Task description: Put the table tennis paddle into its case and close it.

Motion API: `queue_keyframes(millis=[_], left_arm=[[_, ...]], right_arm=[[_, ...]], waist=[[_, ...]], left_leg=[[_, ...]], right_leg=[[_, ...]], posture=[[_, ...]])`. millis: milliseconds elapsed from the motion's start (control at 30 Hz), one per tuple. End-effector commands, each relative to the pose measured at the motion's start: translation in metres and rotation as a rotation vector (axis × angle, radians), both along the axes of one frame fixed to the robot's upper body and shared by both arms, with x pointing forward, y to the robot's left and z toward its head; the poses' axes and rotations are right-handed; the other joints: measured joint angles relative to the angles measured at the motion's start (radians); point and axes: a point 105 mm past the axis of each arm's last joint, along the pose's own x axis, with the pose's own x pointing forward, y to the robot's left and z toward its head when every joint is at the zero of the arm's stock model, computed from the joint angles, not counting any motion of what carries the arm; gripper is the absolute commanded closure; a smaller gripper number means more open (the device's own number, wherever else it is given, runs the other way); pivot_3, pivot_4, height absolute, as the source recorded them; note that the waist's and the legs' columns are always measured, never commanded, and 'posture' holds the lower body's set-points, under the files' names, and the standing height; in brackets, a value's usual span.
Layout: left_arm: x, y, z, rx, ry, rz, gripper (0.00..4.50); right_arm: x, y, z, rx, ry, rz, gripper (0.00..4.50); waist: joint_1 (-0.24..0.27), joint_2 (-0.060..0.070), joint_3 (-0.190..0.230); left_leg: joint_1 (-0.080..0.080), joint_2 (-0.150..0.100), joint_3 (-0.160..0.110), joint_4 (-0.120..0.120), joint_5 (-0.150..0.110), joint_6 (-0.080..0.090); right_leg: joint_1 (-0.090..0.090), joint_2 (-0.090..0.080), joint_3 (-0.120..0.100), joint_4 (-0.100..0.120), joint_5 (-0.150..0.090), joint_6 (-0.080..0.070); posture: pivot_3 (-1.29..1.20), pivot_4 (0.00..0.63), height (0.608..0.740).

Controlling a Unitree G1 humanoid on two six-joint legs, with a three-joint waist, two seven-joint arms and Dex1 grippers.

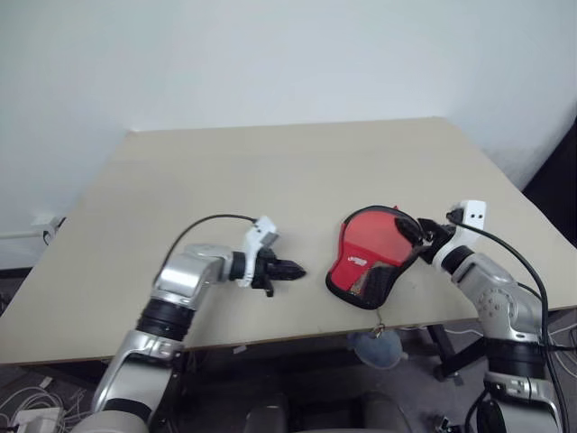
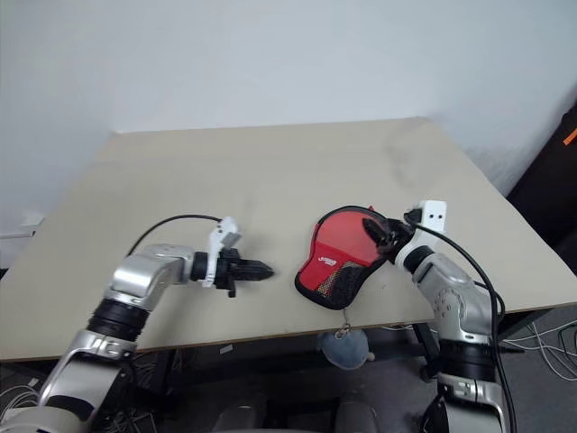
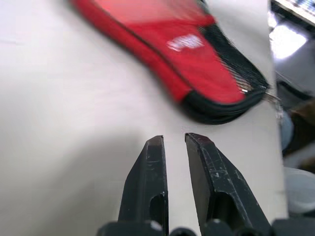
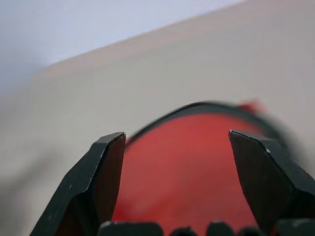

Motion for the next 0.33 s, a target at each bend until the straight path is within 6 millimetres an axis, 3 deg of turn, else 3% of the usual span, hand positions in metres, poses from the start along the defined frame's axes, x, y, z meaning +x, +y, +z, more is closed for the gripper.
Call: queue_keyframes(millis=[33,167,333], left_arm=[[0.002,0.022,0.017,-0.015,-0.047,0.073,3.79],[-0.003,0.041,0.013,-0.015,-0.02,0.174,3.79],[-0.017,0.045,0.003,0.039,-0.013,0.166,3.79]], right_arm=[[-0.029,0.019,0.007,-0.07,-0.044,0.194,0.88],[-0.057,0.022,0.002,-0.025,0.008,0.32,0.88],[-0.054,0.016,-0.004,-0.038,0.05,0.331,0.88]], waist=[[0.003,-0.001,0.0],[0.005,-0.004,0.0],[0.004,-0.007,0.001]], left_leg=[[0.0,0.001,0.0,0.0,0.0,0.0],[0.0,0.004,-0.001,0.0,0.0,0.001],[0.0,0.006,0.0,0.001,0.0,0.001]], right_leg=[[0.0,-0.001,0.0,0.0,0.0,0.0],[0.0,-0.001,0.0,-0.001,0.0,0.0],[0.0,0.0,0.0,-0.001,-0.001,-0.003]], posture=[[0.0,0.0,0.724],[0.0,0.0,0.724],[0.0,0.0,0.724]])
